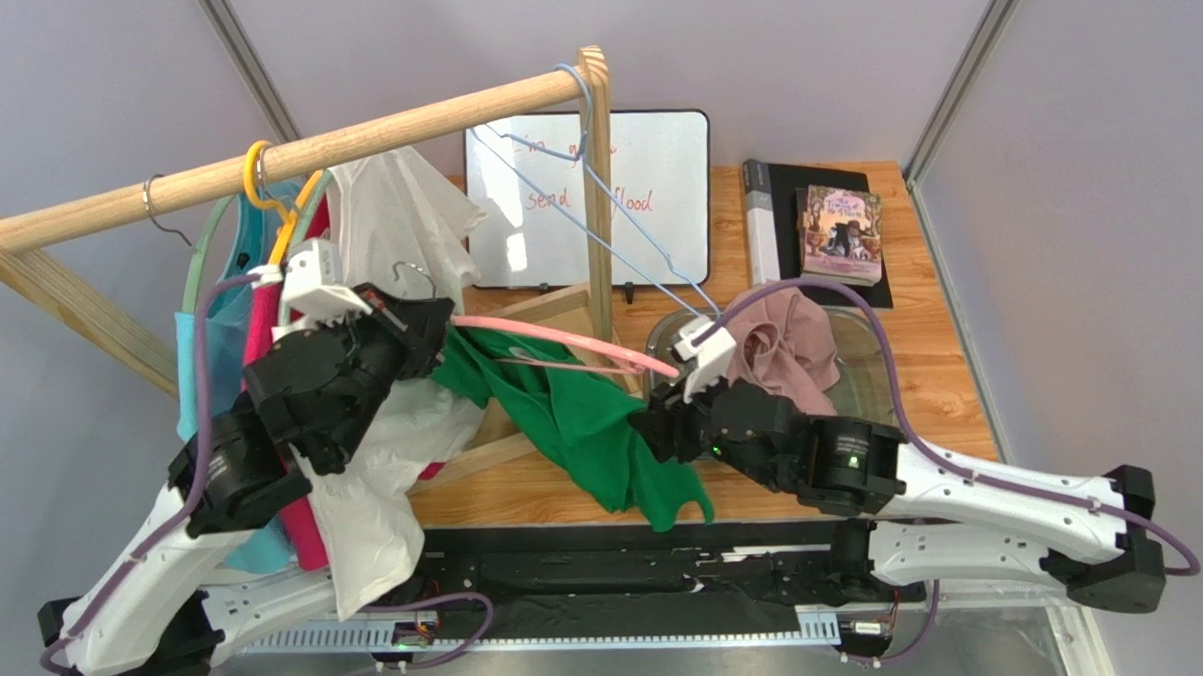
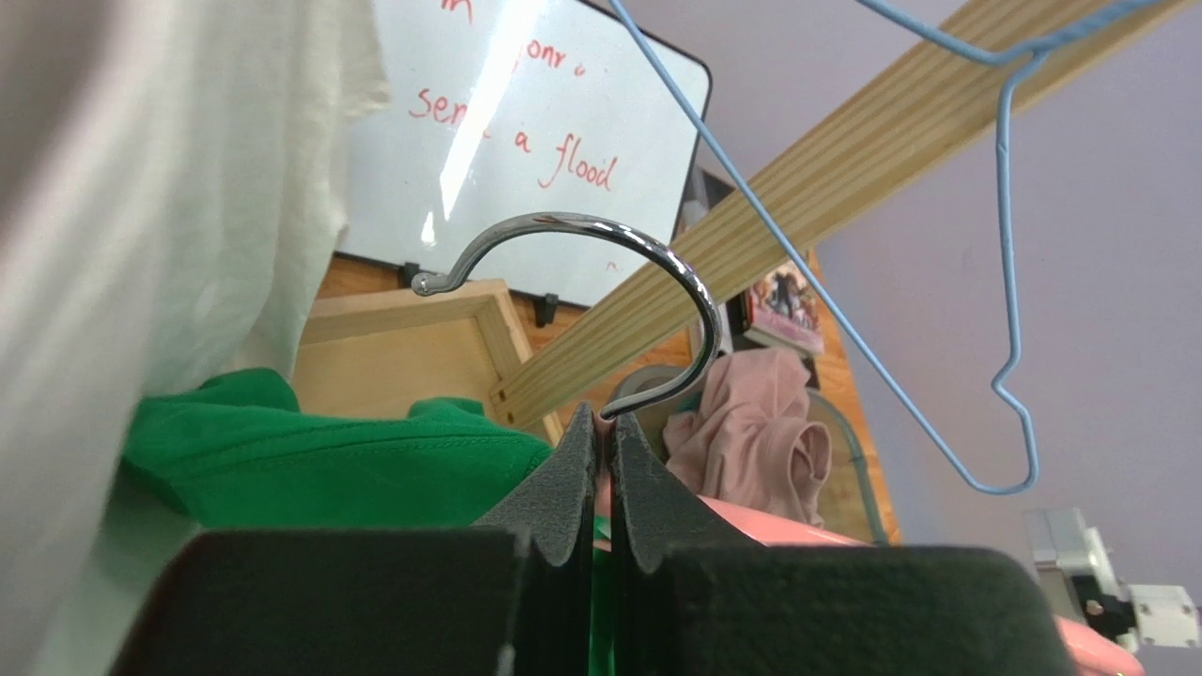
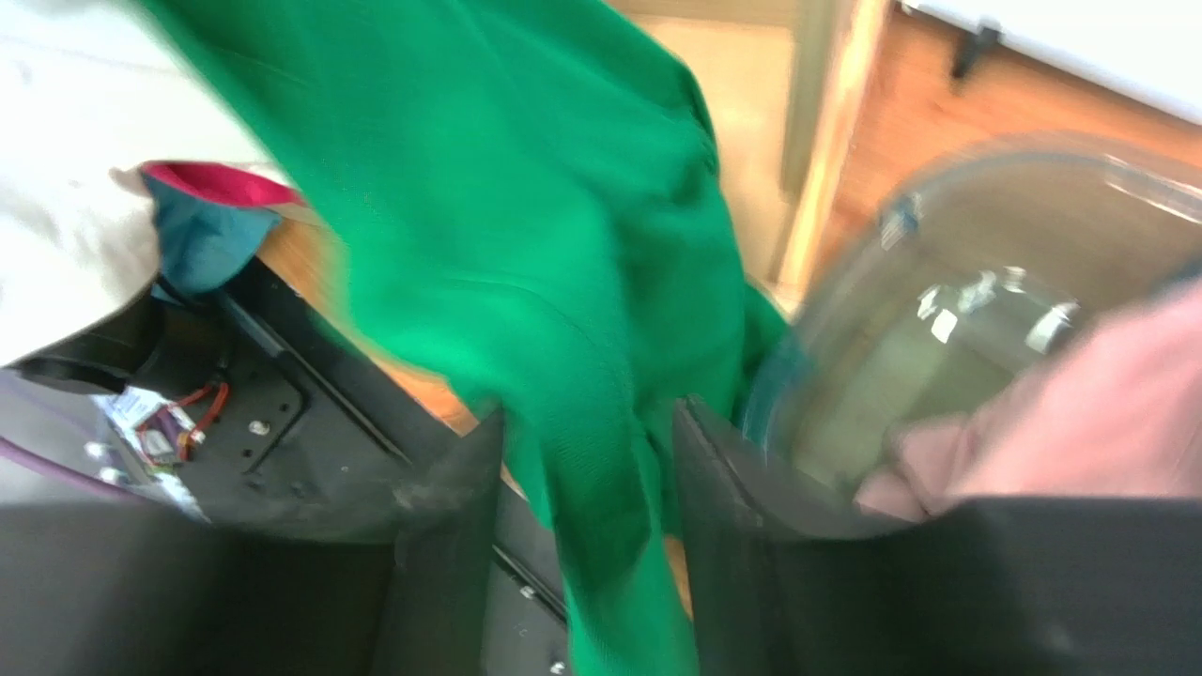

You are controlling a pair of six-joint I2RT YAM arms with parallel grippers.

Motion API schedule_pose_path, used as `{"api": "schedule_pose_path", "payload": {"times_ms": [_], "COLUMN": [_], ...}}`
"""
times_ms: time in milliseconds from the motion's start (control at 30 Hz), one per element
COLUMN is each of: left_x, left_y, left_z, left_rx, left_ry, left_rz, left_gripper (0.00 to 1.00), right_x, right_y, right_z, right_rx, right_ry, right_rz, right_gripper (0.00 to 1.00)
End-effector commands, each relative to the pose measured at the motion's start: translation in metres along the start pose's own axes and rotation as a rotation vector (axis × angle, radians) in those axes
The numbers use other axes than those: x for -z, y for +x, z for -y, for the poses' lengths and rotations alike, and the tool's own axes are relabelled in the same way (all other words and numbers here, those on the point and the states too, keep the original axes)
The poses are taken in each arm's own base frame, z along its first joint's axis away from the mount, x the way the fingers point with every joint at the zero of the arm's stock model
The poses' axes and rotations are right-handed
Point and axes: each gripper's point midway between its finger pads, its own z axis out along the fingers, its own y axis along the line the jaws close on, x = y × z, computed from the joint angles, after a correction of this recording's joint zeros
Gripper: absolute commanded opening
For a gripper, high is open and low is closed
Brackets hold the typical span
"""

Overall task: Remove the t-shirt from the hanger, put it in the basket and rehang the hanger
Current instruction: Remove the tshirt from the hanger

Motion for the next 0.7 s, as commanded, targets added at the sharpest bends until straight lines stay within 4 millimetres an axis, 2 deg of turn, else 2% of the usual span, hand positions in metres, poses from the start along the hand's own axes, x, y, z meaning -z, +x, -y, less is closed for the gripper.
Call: {"api": "schedule_pose_path", "payload": {"times_ms": [0, 33, 67, 133, 167, 200, 267, 333, 433, 500, 533, 600, 633, 667], "left_x": [-0.012, -0.015, -0.016, -0.017, -0.018, -0.018, -0.020, -0.024, -0.027, -0.030, -0.030, -0.031, -0.031, -0.030], "left_y": [-0.001, 0.001, 0.003, 0.006, 0.008, 0.008, 0.013, 0.018, 0.028, 0.039, 0.040, 0.050, 0.052, 0.054], "left_z": [0.023, 0.025, 0.026, 0.025, 0.025, 0.026, 0.028, 0.034, 0.045, 0.051, 0.055, 0.058, 0.059, 0.061], "left_rx": [-0.110, -0.130, -0.146, -0.175, -0.178, -0.176, -0.183, -0.184, -0.201, -0.222, -0.223, -0.240, -0.242, -0.241], "left_ry": [0.022, 0.014, 0.014, 0.016, 0.015, 0.020, 0.038, 0.057, 0.099, 0.125, 0.138, 0.153, 0.157, 0.169], "left_rz": [-0.054, -0.069, -0.080, -0.091, -0.094, -0.090, -0.101, -0.112, -0.158, -0.204, -0.213, -0.255, -0.263, -0.275], "left_gripper": [0.00, 0.00, 0.00, 0.00, 0.00, 0.00, 0.00, 0.00, 0.00, 0.00, 0.00, 0.00, 0.00, 0.00], "right_x": [0.011, 0.015, 0.017, 0.036, 0.037, 0.043, 0.066, 0.091, 0.116, 0.119, 0.125, 0.112, 0.115, 0.111], "right_y": [-0.043, -0.034, -0.015, -0.005, 0.015, 0.019, 0.013, -0.004, -0.034, -0.048, -0.064, -0.068, -0.082, -0.085], "right_z": [-0.022, -0.024, -0.019, -0.012, -0.004, -0.002, -0.006, -0.012, -0.020, -0.025, -0.032, -0.042, -0.049, -0.052], "right_rx": [0.050, 0.048, 0.050, 0.006, 0.008, -0.003, -0.032, -0.047, -0.045, -0.015, -0.007, 0.043, 0.048, 0.057], "right_ry": [-0.060, -0.089, -0.099, -0.143, -0.136, -0.152, -0.244, -0.335, -0.410, -0.429, -0.448, -0.442, -0.457, -0.449], "right_rz": [0.020, -0.009, -0.046, -0.040, -0.067, -0.066, -0.029, 0.019, 0.101, 0.130, 0.156, 0.120, 0.140, 0.137], "right_gripper": [0.59, 0.63, 0.69, 0.73, 0.76, 0.78, 0.79, 0.79, 0.84, 0.88, 0.89, 0.89, 0.89, 0.89]}}
